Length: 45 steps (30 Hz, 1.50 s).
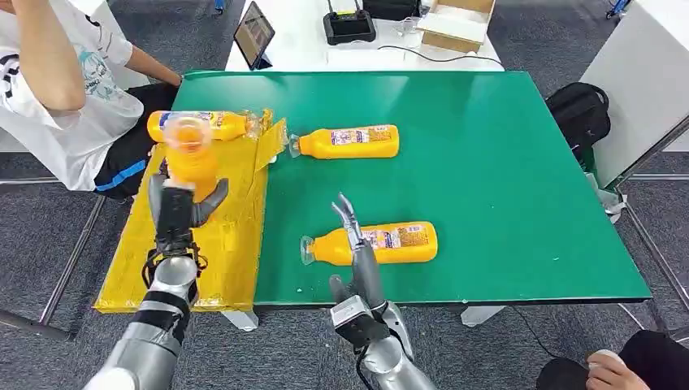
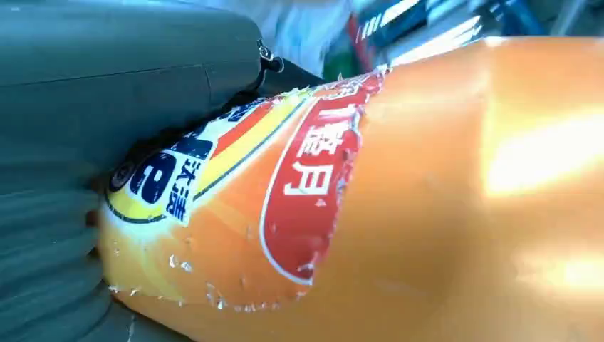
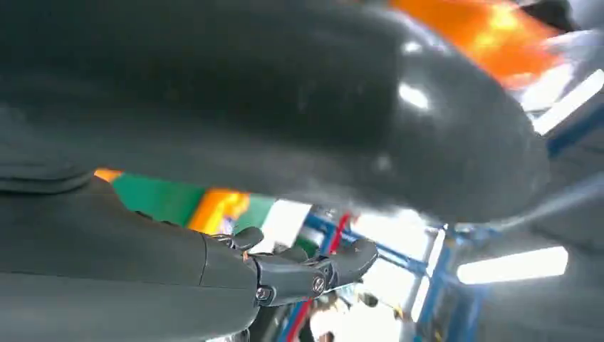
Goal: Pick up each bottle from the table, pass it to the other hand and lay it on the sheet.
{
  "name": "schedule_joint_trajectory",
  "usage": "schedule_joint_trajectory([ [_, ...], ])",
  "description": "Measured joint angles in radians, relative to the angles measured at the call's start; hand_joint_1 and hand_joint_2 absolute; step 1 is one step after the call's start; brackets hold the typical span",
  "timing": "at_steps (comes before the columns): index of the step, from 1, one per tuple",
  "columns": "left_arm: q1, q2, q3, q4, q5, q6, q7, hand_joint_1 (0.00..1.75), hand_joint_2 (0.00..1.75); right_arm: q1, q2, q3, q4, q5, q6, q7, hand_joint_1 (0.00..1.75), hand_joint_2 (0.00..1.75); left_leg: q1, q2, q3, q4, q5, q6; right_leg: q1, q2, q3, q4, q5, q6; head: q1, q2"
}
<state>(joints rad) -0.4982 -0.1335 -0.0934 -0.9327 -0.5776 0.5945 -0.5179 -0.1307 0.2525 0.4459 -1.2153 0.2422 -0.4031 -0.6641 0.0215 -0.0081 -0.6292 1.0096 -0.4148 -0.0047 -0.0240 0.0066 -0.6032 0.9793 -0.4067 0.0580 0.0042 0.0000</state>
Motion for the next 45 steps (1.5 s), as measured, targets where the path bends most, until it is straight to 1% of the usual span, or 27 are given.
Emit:
schedule_joint_trajectory([
  [1,-0.028,0.015,-0.013,0.062,-0.126,0.029,0.047,1.75,1.75,0.001,0.000,0.000,-0.015,0.001,-0.004,0.000,0.00,0.00,0.000,0.000,0.000,0.000,0.001,0.000,0.000,0.000,0.000,0.000,0.000,0.000,0.001,0.000],
  [3,-0.072,0.045,-0.048,0.167,-0.341,0.032,0.143,1.75,1.75,0.001,0.000,0.002,-0.036,0.003,-0.008,0.000,0.00,0.00,0.000,0.000,0.000,0.000,0.001,0.000,0.000,0.000,0.000,0.000,0.000,0.000,0.001,0.000],
  [6,-0.111,0.079,-0.102,0.284,-0.496,0.033,0.219,1.75,1.75,0.001,0.000,0.003,-0.059,0.003,-0.009,0.000,0.00,0.00,0.000,0.002,0.000,0.000,0.001,0.000,0.000,0.001,0.000,0.000,0.001,0.000,0.000,0.000],
  [9,-0.137,0.101,-0.134,0.360,-0.511,0.034,0.233,1.75,1.75,0.002,0.000,0.003,-0.072,0.003,-0.009,0.000,0.00,0.00,0.000,0.002,0.000,0.000,0.001,0.000,0.000,0.001,0.000,0.000,0.000,0.000,0.000,0.000],
  [14,-0.159,0.121,-0.160,0.422,-0.531,0.031,0.245,1.75,1.75,0.003,0.000,0.003,-0.082,0.002,-0.009,0.000,0.00,0.00,0.000,0.001,0.000,0.000,0.001,0.000,0.000,0.001,0.000,0.000,0.000,0.000,0.001,0.000],
  [18,-0.184,0.139,-0.205,0.470,-0.672,-0.049,0.332,1.75,1.75,0.002,0.000,0.008,-0.086,-0.005,-0.009,0.000,0.00,0.00,0.000,0.002,0.000,0.000,0.001,0.000,0.000,0.001,0.000,0.000,0.000,0.000,0.000,0.000],
  [21,-0.193,0.151,-0.239,0.498,-0.757,-0.099,0.367,1.75,1.75,0.003,0.000,0.013,-0.088,-0.005,-0.008,0.000,0.00,0.00,0.000,0.002,0.000,0.000,0.001,0.000,0.000,0.001,0.000,0.000,0.000,0.000,0.001,0.000],
  [27,-0.224,0.165,-0.287,0.545,-0.808,-0.191,0.381,1.75,1.75,0.003,-0.001,0.020,-0.088,0.000,0.004,0.000,0.00,0.00,0.000,0.000,0.000,0.000,0.001,0.000,0.000,0.000,0.001,0.000,0.000,0.000,0.001,0.000],
  [33,-0.247,0.166,-0.300,0.570,-0.822,-0.269,0.384,1.75,1.75,0.003,-0.002,0.036,-0.088,0.019,0.027,0.000,0.00,0.00,0.000,0.000,0.000,0.000,0.001,0.000,0.000,0.000,0.001,0.000,0.000,0.000,0.000,0.000],
  [34,-0.251,0.166,-0.300,0.572,-0.824,-0.283,0.388,1.62,1.75,0.004,-0.002,0.037,-0.088,0.022,0.030,0.000,0.00,0.00,0.000,0.000,0.000,0.000,0.001,0.000,0.000,0.000,0.001,0.000,0.000,0.000,0.000,0.000],
  [35,-0.255,0.167,-0.301,0.575,-0.836,-0.303,0.398,0.61,1.75,0.004,-0.002,0.037,-0.087,0.024,0.032,0.000,0.00,0.00,0.000,0.000,0.001,0.000,0.001,0.000,0.000,0.000,0.002,0.000,0.000,0.000,0.001,0.000],
  [36,-0.260,0.168,-0.304,0.578,-0.849,-0.319,0.408,0.02,1.75,0.005,-0.002,0.037,-0.087,0.026,0.036,0.001,0.00,0.00,0.000,0.000,0.001,0.000,0.001,0.000,0.000,0.000,0.002,0.000,0.000,0.000,0.000,0.000],
  [40,-0.270,0.170,-0.297,0.586,-0.808,-0.366,0.409,0.00,1.75,0.012,-0.002,0.037,-0.084,0.034,0.044,0.003,0.00,0.00,0.000,0.000,0.003,0.000,0.001,0.000,0.000,0.000,0.004,0.000,0.000,0.000,0.000,0.000],
  [43,-0.269,0.163,-0.241,0.587,-0.698,-0.401,0.360,0.00,1.75,0.015,-0.002,0.037,-0.082,0.035,0.053,0.005,0.00,0.00,0.000,0.000,0.003,0.000,0.001,0.000,0.000,0.000,0.004,0.000,0.000,0.000,0.000,0.000],
  [45,-0.267,0.161,-0.208,0.588,-0.677,-0.409,0.348,0.00,1.75,0.016,-0.002,0.037,-0.080,0.035,0.053,0.005,0.00,0.00,0.000,0.000,0.003,0.000,0.001,0.000,0.000,0.000,0.004,0.000,0.000,0.000,0.001,0.000],
])
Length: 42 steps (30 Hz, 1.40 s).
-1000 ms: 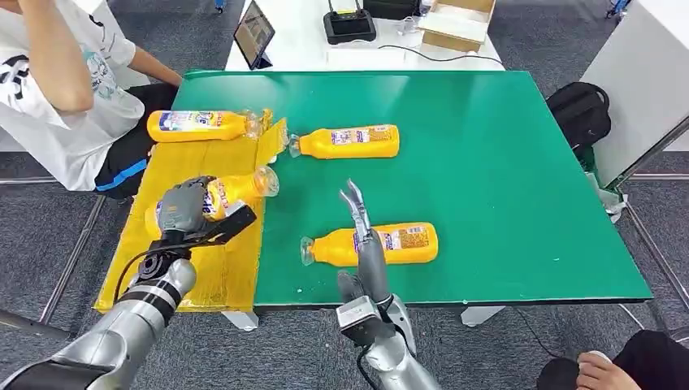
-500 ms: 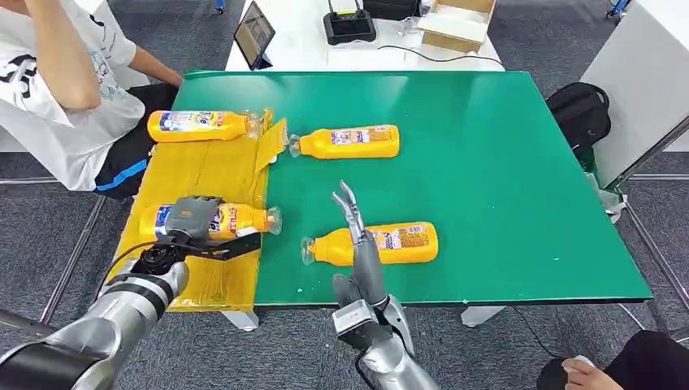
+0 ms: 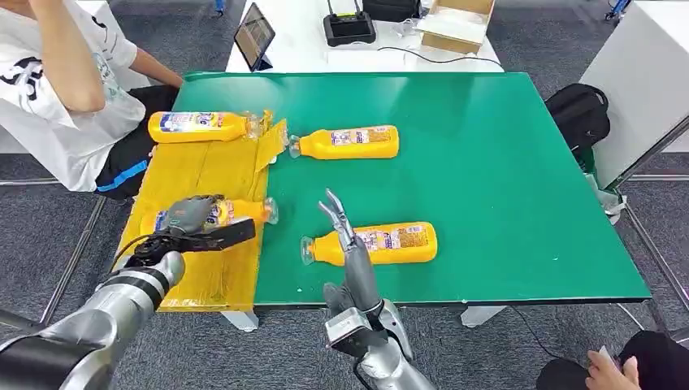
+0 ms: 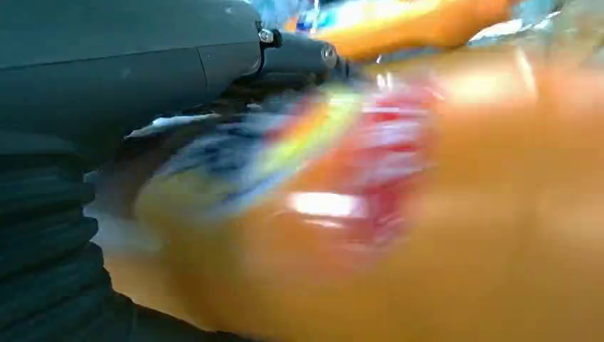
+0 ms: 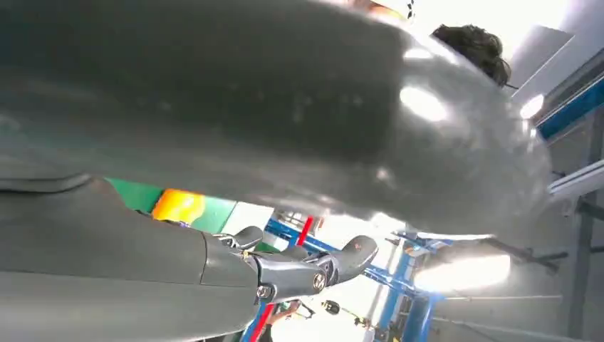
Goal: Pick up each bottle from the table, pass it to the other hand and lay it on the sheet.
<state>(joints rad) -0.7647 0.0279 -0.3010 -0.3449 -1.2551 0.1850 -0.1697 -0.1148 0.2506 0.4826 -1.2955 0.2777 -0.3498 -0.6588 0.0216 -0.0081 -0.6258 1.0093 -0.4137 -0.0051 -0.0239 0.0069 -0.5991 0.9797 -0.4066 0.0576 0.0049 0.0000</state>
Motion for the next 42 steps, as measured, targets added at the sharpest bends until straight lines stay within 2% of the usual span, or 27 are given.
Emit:
schedule_joint_trajectory([
  [2,0.001,-0.002,0.018,0.000,0.002,-0.003,-0.005,0.00,1.75,0.001,0.000,0.000,0.001,0.000,0.000,0.000,0.00,0.00,0.000,0.000,0.000,0.000,0.000,0.000,0.000,0.000,0.001,0.000,0.000,0.000,0.000,0.000],
  [3,0.001,-0.003,0.026,0.000,0.003,-0.005,-0.005,0.00,0.00,0.002,0.000,0.000,0.001,0.000,0.000,0.000,0.00,0.00,0.000,0.000,0.000,0.000,0.000,0.000,0.000,0.000,0.001,0.000,0.000,0.000,0.000,0.000],
  [10,0.001,-0.013,0.098,0.000,0.121,-0.054,-0.071,0.00,0.00,0.003,0.000,0.000,0.008,-0.003,0.011,0.004,0.00,0.00,0.000,-0.001,0.001,0.000,0.000,0.000,0.000,0.000,0.002,0.000,0.000,0.000,0.000,0.000],
  [17,-0.004,-0.044,0.226,-0.004,0.302,-0.183,-0.205,0.00,0.00,0.002,0.003,-0.002,0.032,-0.035,0.029,0.006,0.00,0.00,0.000,-0.001,0.005,0.000,0.000,0.000,0.000,0.000,0.006,0.000,0.000,0.000,0.000,0.000],
  [23,0.019,-0.063,0.338,-0.023,0.505,-0.292,-0.371,0.00,0.00,0.001,0.003,-0.006,0.060,-0.068,0.038,0.004,0.00,0.00,0.000,-0.001,0.005,0.000,0.000,0.000,0.000,0.000,0.006,0.000,0.000,0.000,0.000,0.000],
  [25,0.040,-0.079,0.387,-0.044,0.606,-0.237,-0.436,0.00,0.00,0.002,0.003,-0.011,0.068,-0.062,0.029,0.003,0.00,0.00,0.000,-0.001,0.005,0.000,0.000,0.000,0.000,0.000,0.005,0.000,0.000,0.000,0.000,0.000],
  [28,0.082,-0.125,0.462,-0.122,0.770,-0.013,-0.516,0.00,0.00,0.003,0.003,-0.016,0.072,-0.033,-0.001,0.010,0.00,0.00,0.000,-0.001,0.004,0.000,0.000,0.000,0.000,0.000,0.003,0.000,0.000,0.000,0.000,0.000],
  [29,0.086,-0.139,0.480,-0.144,0.799,0.019,-0.520,0.00,1.75,0.003,0.003,-0.019,0.073,-0.029,-0.003,0.012,0.00,1.75,0.000,-0.001,0.003,0.000,0.000,0.000,0.000,0.000,0.003,0.000,0.000,0.000,0.000,0.000],
  [36,0.195,-0.188,0.488,-0.420,1.089,0.118,-0.532,0.00,1.75,-0.012,-0.015,-0.032,0.088,0.058,-0.012,0.101,0.00,1.75,0.000,0.000,0.001,0.000,0.000,0.000,0.000,0.000,0.000,0.000,0.000,0.000,0.000,0.000],
  [42,0.335,-0.206,0.435,-0.716,1.160,0.222,-0.533,0.00,1.75,-0.065,-0.120,-0.080,0.087,0.262,0.010,0.278,0.00,1.75,-0.001,-0.001,0.000,0.000,0.000,0.000,-0.001,0.000,0.001,-0.001,0.000,0.000,0.000,0.000],
])
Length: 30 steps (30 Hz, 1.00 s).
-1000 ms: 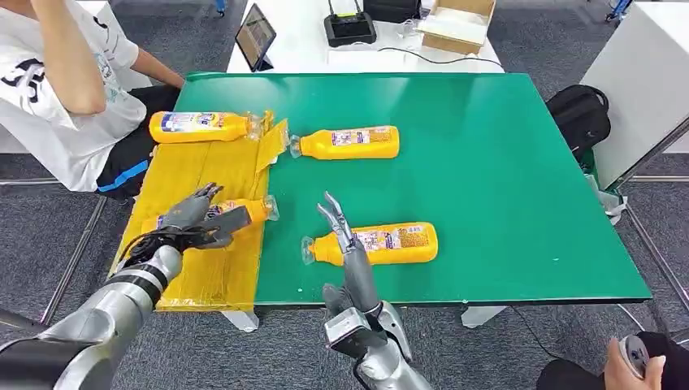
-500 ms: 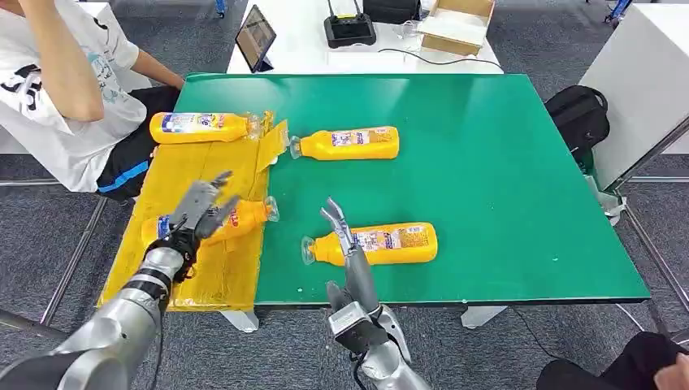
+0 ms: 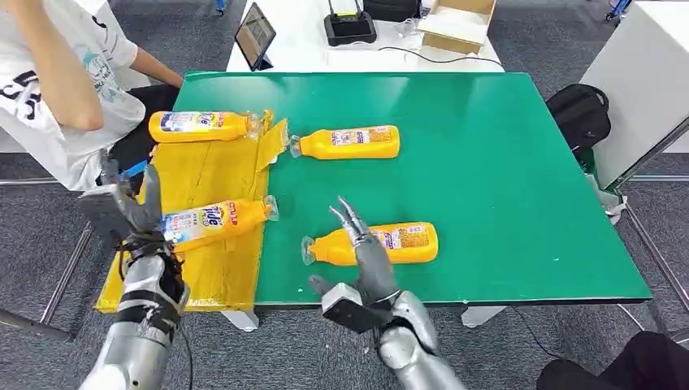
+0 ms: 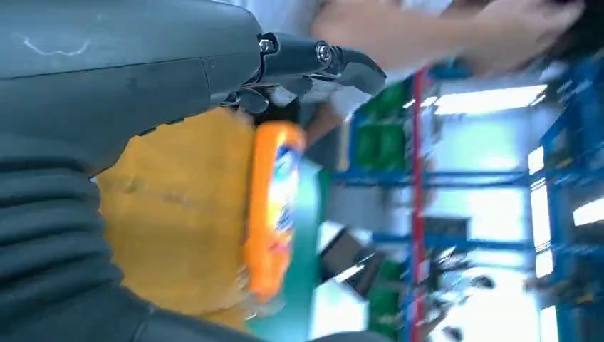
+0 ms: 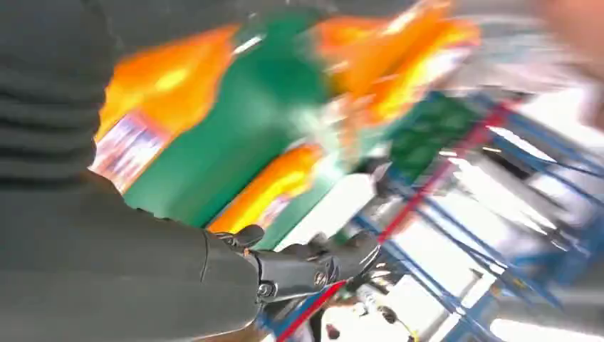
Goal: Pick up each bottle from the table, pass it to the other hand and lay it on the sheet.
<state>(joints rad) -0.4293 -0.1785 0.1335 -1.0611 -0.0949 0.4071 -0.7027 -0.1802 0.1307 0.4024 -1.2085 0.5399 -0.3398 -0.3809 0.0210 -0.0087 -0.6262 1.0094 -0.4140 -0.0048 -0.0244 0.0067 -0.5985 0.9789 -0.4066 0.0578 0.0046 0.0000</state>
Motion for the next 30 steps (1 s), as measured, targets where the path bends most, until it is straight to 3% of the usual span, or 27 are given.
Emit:
schedule_joint_trajectory([
  [4,0.105,-0.004,-0.019,-0.170,0.013,0.042,0.000,0.00,1.75,-0.042,-0.102,-0.051,0.001,0.110,0.081,0.133,0.00,1.75,-0.001,0.000,0.000,0.000,0.000,0.000,-0.001,0.000,0.000,0.000,0.000,0.000,0.000,0.000],
  [12,0.209,-0.003,-0.061,-0.284,-0.016,0.053,0.000,0.00,1.75,-0.113,-0.224,-0.123,0.039,0.165,0.216,0.205,0.00,1.75,0.000,0.000,-0.001,0.000,0.000,0.000,0.000,0.000,0.000,0.000,0.000,0.000,0.000,0.000],
  [22,0.217,-0.005,-0.091,-0.263,-0.043,0.044,0.001,0.00,1.75,-0.164,-0.248,-0.131,0.137,0.168,0.249,0.199,0.00,1.75,0.000,0.000,-0.001,0.000,0.000,0.000,0.000,0.000,-0.001,0.000,0.000,0.000,0.000,0.000],
  [30,0.188,-0.014,-0.139,-0.168,-0.073,0.030,0.001,0.00,1.75,-0.286,-0.218,-0.085,0.368,0.170,0.338,0.168,0.00,1.75,0.000,0.000,-0.001,0.000,0.000,0.000,0.000,0.000,0.000,0.000,0.000,0.000,0.000,0.000],
])
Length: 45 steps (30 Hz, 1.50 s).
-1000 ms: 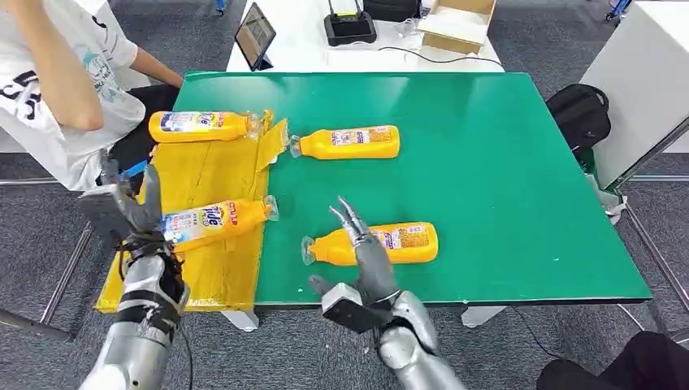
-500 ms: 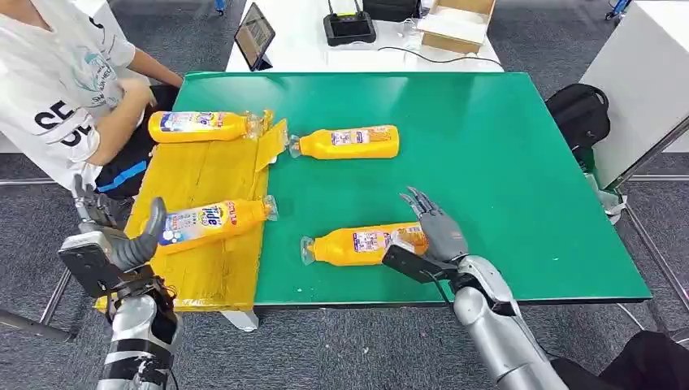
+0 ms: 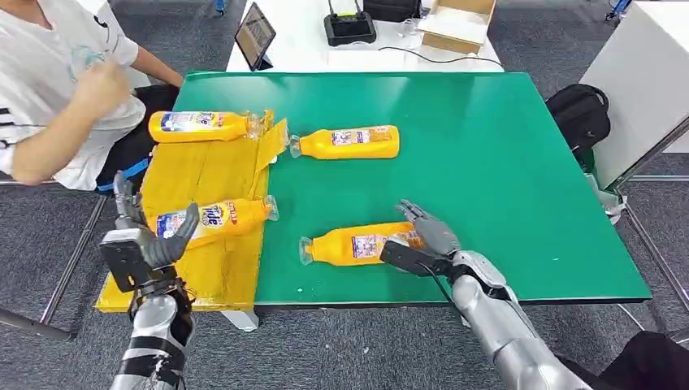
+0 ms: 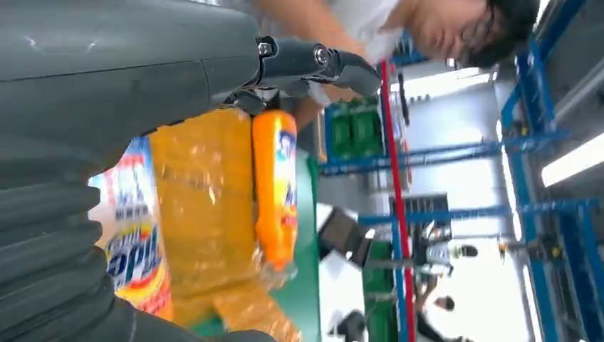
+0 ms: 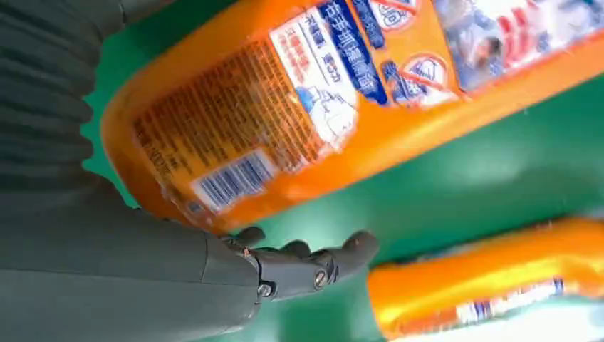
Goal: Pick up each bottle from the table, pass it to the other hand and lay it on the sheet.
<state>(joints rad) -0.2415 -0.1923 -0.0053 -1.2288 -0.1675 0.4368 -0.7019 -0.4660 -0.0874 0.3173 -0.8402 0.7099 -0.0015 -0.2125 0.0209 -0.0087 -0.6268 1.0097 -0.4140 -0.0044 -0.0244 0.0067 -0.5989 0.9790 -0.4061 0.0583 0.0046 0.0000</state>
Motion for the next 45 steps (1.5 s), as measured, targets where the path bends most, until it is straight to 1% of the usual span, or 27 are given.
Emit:
schedule_joint_trajectory([
  [2,-0.009,-0.003,-0.011,0.023,0.005,-0.002,0.000,0.00,1.75,-0.045,0.012,0.025,0.066,0.000,0.023,-0.011,0.00,1.75,0.000,0.000,0.001,0.000,0.000,0.000,0.000,0.000,0.000,0.000,0.000,0.000,0.000,0.000],
  [6,-0.020,-0.005,-0.023,0.046,0.012,-0.007,0.000,0.00,1.75,-0.087,0.028,0.052,0.134,-0.001,0.031,-0.019,0.00,1.75,0.000,0.000,0.001,0.000,0.000,0.000,0.000,0.000,0.000,0.000,0.000,0.000,0.000,0.000],
  [13,-0.025,-0.005,-0.024,0.061,0.017,-0.007,0.000,0.00,1.75,-0.114,0.037,0.068,0.185,-0.007,0.042,-0.032,0.00,1.75,0.000,0.000,0.000,0.000,0.000,0.000,0.000,0.000,0.000,0.000,0.000,0.000,0.000,0.000],
  [22,-0.039,-0.005,-0.024,0.081,0.060,-0.028,0.000,0.00,1.75,-0.182,0.061,0.122,0.253,-0.010,0.118,-0.042,0.00,1.75,0.000,0.001,0.001,0.000,0.000,0.000,0.000,0.000,0.000,0.000,0.000,0.000,0.000,0.000],
  [23,-0.041,-0.005,-0.024,0.086,0.065,-0.030,0.000,0.00,1.75,-0.189,0.061,0.128,0.260,-0.010,0.126,-0.042,0.30,1.75,0.000,0.000,0.001,0.000,0.000,0.000,0.000,0.000,0.000,0.000,0.000,0.000,0.000,0.000],
  [24,-0.042,-0.005,-0.024,0.090,0.067,-0.033,0.000,0.00,1.75,-0.196,0.061,0.135,0.267,-0.010,0.135,-0.043,1.05,1.75,0.000,0.000,0.001,0.000,0.000,0.000,0.000,0.000,0.000,0.000,0.000,0.000,0.000,0.000],
  [25,-0.043,-0.005,-0.024,0.095,0.068,-0.037,0.000,0.00,1.75,-0.201,0.061,0.141,0.273,-0.012,0.143,-0.046,1.34,1.75,0.000,0.000,0.001,0.000,0.000,0.000,0.000,0.000,0.000,0.000,0.000,0.000,0.000,0.000],
  [28,-0.048,-0.005,-0.024,0.112,0.077,-0.049,0.000,0.00,1.75,-0.210,0.061,0.156,0.289,-0.026,0.157,-0.058,1.47,1.75,0.000,0.000,0.001,0.000,0.000,0.000,0.000,0.000,0.000,0.000,0.000,0.000,0.000,0.000],
  [29,-0.051,-0.005,-0.024,0.121,0.082,-0.055,0.000,0.00,1.75,-0.210,0.060,0.159,0.292,-0.032,0.161,-0.061,1.45,1.75,0.000,0.000,0.001,0.000,0.000,0.000,0.000,0.000,0.000,0.000,0.000,0.000,0.000,0.000],
  [31,-0.059,-0.007,-0.024,0.138,0.085,-0.064,0.000,0.00,1.75,-0.211,0.058,0.166,0.299,-0.040,0.161,-0.064,1.52,1.75,0.000,0.000,0.001,0.000,0.000,0.000,0.000,0.000,0.000,0.000,0.000,0.000,0.000,0.000],
  [34,-0.067,-0.013,-0.024,0.162,0.084,-0.072,0.000,0.00,1.75,-0.213,0.057,0.176,0.307,-0.055,0.157,-0.067,1.52,1.75,0.000,0.000,0.001,0.000,0.000,0.000,0.000,0.000,0.000,0.000,0.000,0.000,0.000,0.000],
  [36,-0.070,-0.014,-0.024,0.173,0.084,-0.074,0.000,0.00,1.75,-0.214,0.056,0.182,0.310,-0.059,0.156,-0.071,1.66,1.75,0.000,0.000,0.001,0.000,0.000,0.000,0.000,0.000,0.000,0.000,0.000,0.000,0.000,0.000],
  [37,-0.071,-0.014,-0.024,0.178,0.084,-0.075,0.000,0.00,1.75,-0.214,0.056,0.183,0.312,-0.061,0.156,-0.072,1.68,1.75,0.000,0.000,0.001,0.000,0.000,0.000,0.000,0.000,0.000,0.000,0.000,0.000,0.000,0.000],
  [38,-0.074,-0.015,-0.024,0.183,0.084,-0.077,0.000,0.00,1.75,-0.215,0.056,0.185,0.313,-0.063,0.156,-0.073,1.75,1.75,0.000,0.000,0.001,0.000,0.000,0.000,0.000,0.000,0.000,0.000,0.000,0.000,0.000,0.000],
  [42,-0.079,-0.016,-0.024,0.203,0.083,-0.082,0.000,0.00,1.75,-0.214,0.056,0.189,0.316,-0.075,0.146,-0.082,1.75,1.75,0.000,0.000,0.002,0.000,0.000,0.000,0.000,0.000,0.000,0.000,0.000,0.000,0.000,0.000],
  [45,-0.079,-0.020,-0.024,0.216,0.079,-0.085,0.000,0.00,1.75,-0.198,0.057,0.190,0.313,-0.118,0.091,-0.108,1.75,1.75,0.000,0.000,0.001,0.000,0.000,0.000,0.000,0.000,0.000,0.000,0.000,0.000,0.000,0.000],
])
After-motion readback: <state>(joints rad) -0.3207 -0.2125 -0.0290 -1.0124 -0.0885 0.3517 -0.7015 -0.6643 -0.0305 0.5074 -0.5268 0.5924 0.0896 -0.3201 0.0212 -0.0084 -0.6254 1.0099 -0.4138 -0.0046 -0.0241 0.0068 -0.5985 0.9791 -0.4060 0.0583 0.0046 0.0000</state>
